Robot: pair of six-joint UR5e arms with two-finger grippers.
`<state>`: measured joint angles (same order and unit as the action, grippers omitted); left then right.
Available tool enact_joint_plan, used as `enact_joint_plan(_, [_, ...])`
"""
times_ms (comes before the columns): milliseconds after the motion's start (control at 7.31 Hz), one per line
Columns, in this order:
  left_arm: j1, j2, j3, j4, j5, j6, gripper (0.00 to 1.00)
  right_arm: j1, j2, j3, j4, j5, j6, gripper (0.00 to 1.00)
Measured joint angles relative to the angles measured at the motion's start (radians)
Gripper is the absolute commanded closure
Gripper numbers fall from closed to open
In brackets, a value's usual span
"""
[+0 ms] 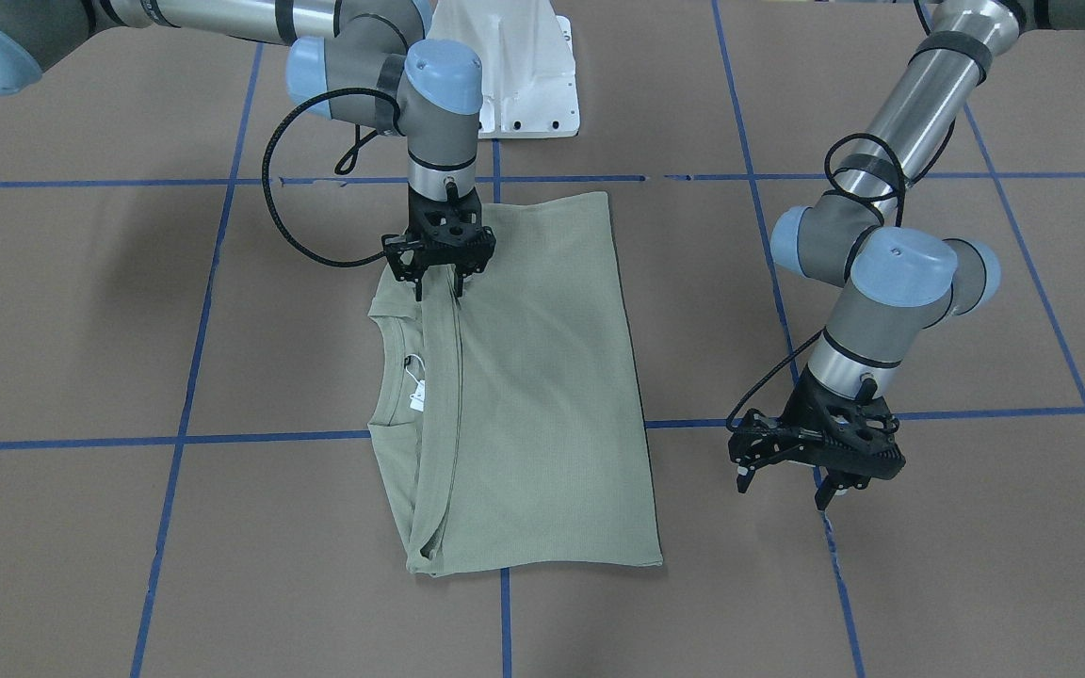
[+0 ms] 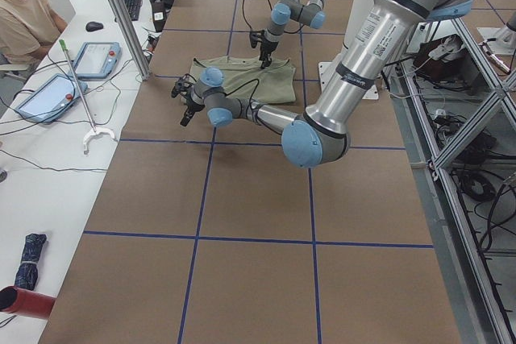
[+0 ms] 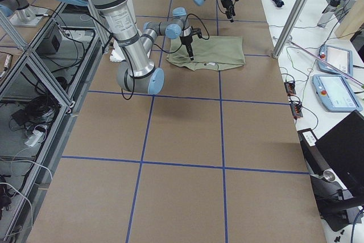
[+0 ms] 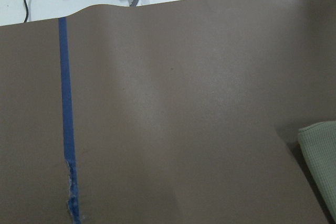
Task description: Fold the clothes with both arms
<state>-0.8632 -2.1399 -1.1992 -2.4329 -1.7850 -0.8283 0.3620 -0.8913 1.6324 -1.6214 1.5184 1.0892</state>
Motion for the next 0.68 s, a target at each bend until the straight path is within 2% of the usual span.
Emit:
enact_joint_plan(274, [0.001, 0.0, 0.0, 0.0, 0.0, 0.0, 0.0, 0.0, 0.018, -0.025, 0.0, -0.002, 0.005, 0.42])
enact_joint_plan(684, [0.003, 0.0, 0.001, 0.0, -0.001, 0.001, 0.0, 0.0, 0.024, -0.036, -0.028, -0.021, -0.001, 0.6])
